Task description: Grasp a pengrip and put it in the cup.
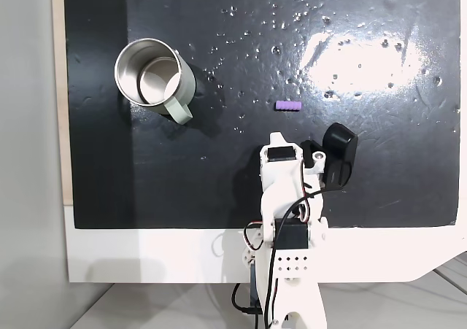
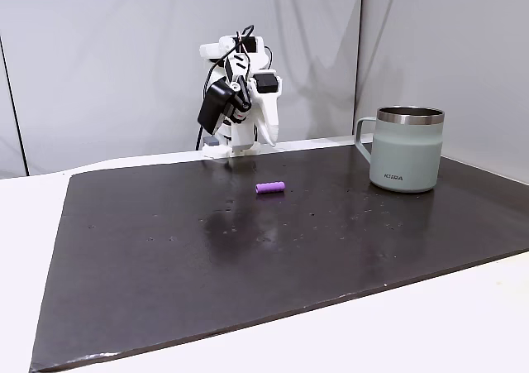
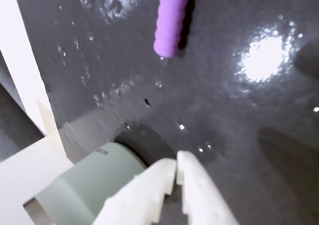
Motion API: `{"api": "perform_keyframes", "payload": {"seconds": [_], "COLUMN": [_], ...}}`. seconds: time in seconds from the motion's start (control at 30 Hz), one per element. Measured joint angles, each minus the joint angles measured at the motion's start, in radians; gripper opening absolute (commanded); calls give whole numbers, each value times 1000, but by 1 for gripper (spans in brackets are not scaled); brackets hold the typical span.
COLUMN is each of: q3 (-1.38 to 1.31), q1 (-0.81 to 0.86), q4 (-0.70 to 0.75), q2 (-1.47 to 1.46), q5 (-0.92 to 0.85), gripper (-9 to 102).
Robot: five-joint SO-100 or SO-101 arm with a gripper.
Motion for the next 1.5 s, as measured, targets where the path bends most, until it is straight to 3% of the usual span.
{"api": "perform_keyframes", "payload": {"seconds": [0.47,0.93,1.5], "q3": [-360,-549,-775], "q1": [-2,41,95], "q4": [-46,58,156], "q2": [-620,-776,-1141], "q5": [60,107,101], "gripper": [0,21,22]}}
